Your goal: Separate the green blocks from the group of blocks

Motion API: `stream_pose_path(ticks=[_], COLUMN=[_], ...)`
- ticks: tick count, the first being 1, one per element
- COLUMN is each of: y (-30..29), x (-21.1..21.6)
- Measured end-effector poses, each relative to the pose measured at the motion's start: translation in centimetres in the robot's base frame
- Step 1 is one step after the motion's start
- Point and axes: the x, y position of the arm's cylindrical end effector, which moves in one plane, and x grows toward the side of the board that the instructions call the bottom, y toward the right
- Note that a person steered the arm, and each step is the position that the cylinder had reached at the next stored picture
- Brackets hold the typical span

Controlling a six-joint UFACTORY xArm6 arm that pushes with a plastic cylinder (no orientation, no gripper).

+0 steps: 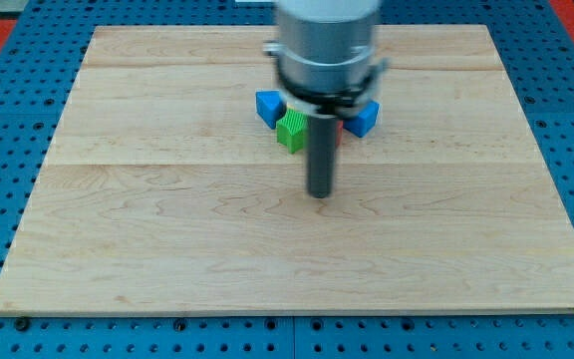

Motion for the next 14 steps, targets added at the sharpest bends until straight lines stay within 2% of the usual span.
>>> stream_pose_path(ticks=[1, 2, 3, 7, 9, 11, 12, 14], y=[10.5, 11.9, 11.9, 11.9, 11.3, 7.6, 7.6, 3.4], x=[-1.8, -10.4, -14.4, -14.8, -16.7, -21.2, -21.2, -21.2])
